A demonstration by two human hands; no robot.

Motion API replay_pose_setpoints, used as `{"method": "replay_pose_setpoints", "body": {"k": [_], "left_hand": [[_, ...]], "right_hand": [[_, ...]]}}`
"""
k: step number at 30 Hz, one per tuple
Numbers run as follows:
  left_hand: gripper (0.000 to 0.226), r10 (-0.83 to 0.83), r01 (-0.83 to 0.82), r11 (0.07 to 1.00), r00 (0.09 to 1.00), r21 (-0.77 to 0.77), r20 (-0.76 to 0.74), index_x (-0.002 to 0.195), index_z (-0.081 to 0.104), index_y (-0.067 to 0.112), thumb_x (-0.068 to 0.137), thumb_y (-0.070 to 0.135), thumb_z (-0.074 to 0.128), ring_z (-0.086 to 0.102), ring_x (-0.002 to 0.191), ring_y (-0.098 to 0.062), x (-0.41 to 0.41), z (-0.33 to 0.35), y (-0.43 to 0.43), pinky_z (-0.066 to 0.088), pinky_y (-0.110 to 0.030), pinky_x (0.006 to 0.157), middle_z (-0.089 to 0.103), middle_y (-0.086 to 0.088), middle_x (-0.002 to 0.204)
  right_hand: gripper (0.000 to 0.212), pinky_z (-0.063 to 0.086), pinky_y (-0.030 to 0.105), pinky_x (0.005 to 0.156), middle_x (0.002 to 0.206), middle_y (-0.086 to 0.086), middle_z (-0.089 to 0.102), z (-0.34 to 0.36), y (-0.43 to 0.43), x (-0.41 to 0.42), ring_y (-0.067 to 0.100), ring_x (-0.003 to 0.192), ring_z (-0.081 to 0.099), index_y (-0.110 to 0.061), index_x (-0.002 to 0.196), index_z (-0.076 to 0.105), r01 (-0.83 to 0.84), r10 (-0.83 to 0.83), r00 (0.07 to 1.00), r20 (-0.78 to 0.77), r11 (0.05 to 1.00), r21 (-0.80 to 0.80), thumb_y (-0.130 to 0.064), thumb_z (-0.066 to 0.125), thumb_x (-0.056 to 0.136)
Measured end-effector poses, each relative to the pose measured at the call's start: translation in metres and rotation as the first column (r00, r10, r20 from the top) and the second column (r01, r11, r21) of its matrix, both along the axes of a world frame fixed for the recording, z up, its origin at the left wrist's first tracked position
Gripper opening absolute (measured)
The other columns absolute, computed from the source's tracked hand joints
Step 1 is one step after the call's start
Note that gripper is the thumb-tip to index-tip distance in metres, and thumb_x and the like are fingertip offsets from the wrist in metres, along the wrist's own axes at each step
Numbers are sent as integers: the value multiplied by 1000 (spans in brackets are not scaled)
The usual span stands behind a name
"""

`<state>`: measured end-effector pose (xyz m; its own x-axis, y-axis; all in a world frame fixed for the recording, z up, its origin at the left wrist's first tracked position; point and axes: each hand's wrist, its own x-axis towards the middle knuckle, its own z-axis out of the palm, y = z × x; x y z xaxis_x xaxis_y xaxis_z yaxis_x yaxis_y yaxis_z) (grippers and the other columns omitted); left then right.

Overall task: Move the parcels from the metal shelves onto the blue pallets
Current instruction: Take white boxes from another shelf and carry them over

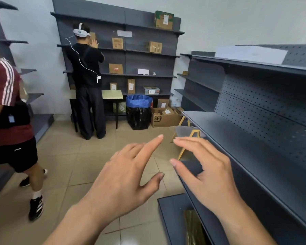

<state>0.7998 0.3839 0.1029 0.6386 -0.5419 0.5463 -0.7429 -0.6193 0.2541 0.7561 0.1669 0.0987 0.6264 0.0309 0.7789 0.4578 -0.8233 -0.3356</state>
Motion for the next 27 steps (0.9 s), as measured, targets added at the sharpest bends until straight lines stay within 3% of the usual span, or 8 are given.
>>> {"method": "replay_pose_setpoints", "body": {"k": [5,14,16,18,20,27], "left_hand": [[66,-1,1,994,1000,-105,-4,150,41,33,89,58,50,50,129,-5,65,8,32,49,-33,102,58,17,134],[55,-89,84,981,996,-174,-17,145,43,40,92,54,49,53,126,1,139,16,24,52,-41,98,60,25,127],[58,-110,103,977,994,-188,-27,147,40,41,92,54,50,56,116,7,152,19,14,53,-41,95,59,25,128],[64,-133,121,968,990,-221,-41,150,34,42,91,50,56,56,86,20,168,21,1,54,-39,85,60,25,129],[73,-159,138,962,985,-236,-69,152,26,46,88,46,60,51,71,22,181,22,-13,53,-37,77,60,26,129],[79,-261,251,944,965,-214,-21,152,22,52,84,44,62,50,71,25,245,49,-83,48,-27,80,60,28,128]], "right_hand": [[38,54,34,97,124,-9,68,8,33,63,10,119,64,-19,125,72,-20,20,1000,23,1000,-24,-35,76,90],[47,50,30,105,139,-16,61,19,33,119,0,132,54,-28,136,64,55,-58,997,-53,997,-59,-46,69,93],[48,49,30,106,139,-17,60,23,25,128,-1,133,53,-30,137,63,92,-95,994,-48,994,-61,-47,69,92],[48,49,30,107,140,-17,60,25,15,140,-1,134,52,-31,138,61,121,-125,990,-60,990,-68,-46,69,93],[48,49,29,107,141,-16,59,25,5,151,-1,135,51,-32,139,60,140,-145,987,-72,988,-71,-46,68,94],[44,51,33,104,139,-15,61,38,-45,211,2,134,53,-27,135,65,175,-174,983,62,984,-16,-42,70,94]]}}
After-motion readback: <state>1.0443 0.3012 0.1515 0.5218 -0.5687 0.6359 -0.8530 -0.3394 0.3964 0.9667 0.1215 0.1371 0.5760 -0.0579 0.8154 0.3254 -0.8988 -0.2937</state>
